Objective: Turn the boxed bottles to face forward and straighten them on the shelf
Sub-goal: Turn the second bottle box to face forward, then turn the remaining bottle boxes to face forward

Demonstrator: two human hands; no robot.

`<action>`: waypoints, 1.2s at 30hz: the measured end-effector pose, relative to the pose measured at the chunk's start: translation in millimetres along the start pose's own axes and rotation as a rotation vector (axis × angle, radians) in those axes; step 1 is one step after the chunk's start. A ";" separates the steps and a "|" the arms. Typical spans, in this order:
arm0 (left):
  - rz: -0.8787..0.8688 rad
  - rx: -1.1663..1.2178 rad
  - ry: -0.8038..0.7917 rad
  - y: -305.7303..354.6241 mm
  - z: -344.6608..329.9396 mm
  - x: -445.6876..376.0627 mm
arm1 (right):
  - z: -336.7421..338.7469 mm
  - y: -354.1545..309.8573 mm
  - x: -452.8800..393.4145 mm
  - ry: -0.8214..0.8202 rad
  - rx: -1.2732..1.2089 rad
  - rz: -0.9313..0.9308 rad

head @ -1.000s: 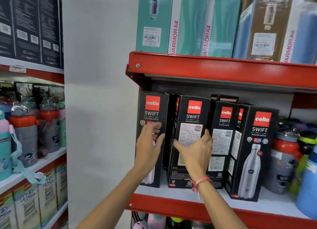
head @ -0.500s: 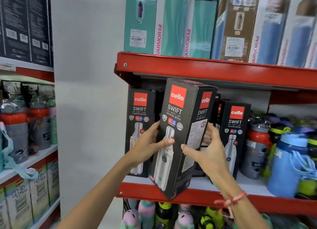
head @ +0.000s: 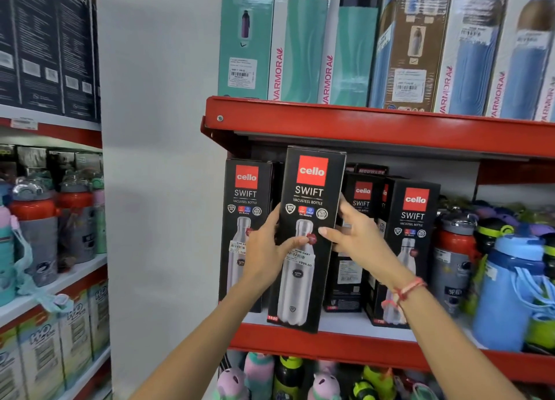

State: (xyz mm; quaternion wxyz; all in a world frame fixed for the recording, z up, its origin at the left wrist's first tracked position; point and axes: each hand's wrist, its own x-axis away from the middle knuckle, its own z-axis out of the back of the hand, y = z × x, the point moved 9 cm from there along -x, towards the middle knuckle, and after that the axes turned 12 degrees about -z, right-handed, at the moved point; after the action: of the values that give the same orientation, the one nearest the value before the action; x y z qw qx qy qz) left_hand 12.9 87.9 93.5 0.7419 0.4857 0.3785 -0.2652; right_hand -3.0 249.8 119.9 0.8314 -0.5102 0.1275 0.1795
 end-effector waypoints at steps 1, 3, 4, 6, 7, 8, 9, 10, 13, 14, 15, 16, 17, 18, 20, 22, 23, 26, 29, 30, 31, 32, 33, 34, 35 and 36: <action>0.007 -0.025 0.019 -3.1 0.4 -1.7 | -2.9 3.0 -6.1 -0.001 -0.007 -0.007; 0.039 -0.057 0.036 -10.2 -1.1 -5.6 | -8.0 10.0 -19.5 -0.007 -0.010 -0.028; 0.062 -0.063 0.037 -15.1 -3.0 -7.5 | -10.1 12.9 -25.3 -0.004 0.000 -0.033; 0.106 -0.088 0.030 -24.7 -7.6 -11.3 | -14.1 18.8 -34.9 0.006 0.017 -0.032; 0.127 -0.109 0.028 -29.4 -9.8 -13.1 | -15.8 22.3 -39.0 0.011 0.017 -0.033; 0.148 -0.130 0.025 -33.9 -12.3 -14.6 | -17.4 26.6 -42.9 0.014 0.010 -0.035; 0.167 -0.147 0.020 -38.0 -14.7 -15.1 | -18.9 31.6 -46.2 0.019 0.002 -0.038; 0.184 -0.163 0.011 -41.8 -17.7 -15.6 | -19.9 37.2 -49.1 0.029 0.001 -0.043; 0.219 -0.209 -0.012 -53.3 -25.3 -15.8 | -24.1 53.4 -53.9 0.076 0.009 -0.063; 0.228 -0.222 -0.008 -56.7 -26.3 -16.0 | -25.3 57.3 -54.6 0.091 0.007 -0.061; 0.231 -0.240 -0.001 -58.2 -26.6 -16.6 | -26.0 58.7 -55.1 0.103 0.013 -0.053; 0.231 -0.258 0.003 -60.2 -26.9 -16.6 | -27.2 58.9 -55.3 0.107 0.023 -0.042; 0.239 -0.266 0.001 -63.0 -27.2 -16.3 | -27.8 58.6 -55.4 0.105 0.023 -0.034; 0.242 -0.274 -0.002 -65.7 -27.5 -15.7 | -27.3 57.7 -54.3 0.113 0.013 -0.024; 0.224 -0.338 -0.002 -67.3 -26.5 -10.1 | -17.3 55.4 -44.6 0.226 0.011 0.024; 0.122 -0.457 0.018 -63.7 -25.4 -1.0 | 5.8 52.3 -22.5 0.520 0.055 0.099; 0.053 -0.500 0.049 -59.3 -24.7 4.9 | 17.1 53.7 -8.8 0.677 0.078 0.113; -0.059 -0.481 0.105 -52.3 -32.0 17.3 | 29.4 70.8 6.5 0.854 0.161 -0.018; -0.197 -0.554 0.077 -34.0 -47.8 16.5 | 18.8 86.8 -7.1 0.752 0.287 -0.197; -0.226 -0.486 0.076 -29.1 -51.8 14.8 | 15.3 89.3 -10.5 0.737 0.304 -0.239; -0.269 -0.524 0.083 -21.5 -55.6 13.5 | 12.9 91.0 -13.3 0.738 0.314 -0.271; -0.315 -0.541 0.073 -15.1 -58.9 12.0 | 10.9 91.8 -15.1 0.751 0.324 -0.298; -0.329 -0.542 0.044 -12.8 -61.8 11.5 | 9.9 91.8 -16.3 0.772 0.332 -0.322; -0.300 -0.520 0.019 -11.1 -62.0 11.3 | 9.8 90.8 -16.9 0.797 0.334 -0.340; -0.289 -0.528 0.013 -11.2 -61.4 12.0 | 10.0 89.0 -17.3 0.822 0.333 -0.351; -0.283 -0.533 0.017 -10.2 -59.3 13.1 | 10.3 87.1 -17.9 0.838 0.330 -0.353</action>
State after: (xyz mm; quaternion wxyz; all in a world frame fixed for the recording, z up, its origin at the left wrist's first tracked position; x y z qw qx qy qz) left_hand -5.3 138.2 63.2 0.7956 0.2187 0.5049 -0.2533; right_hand -56.2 292.2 61.7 0.7962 -0.4136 0.3897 -0.2078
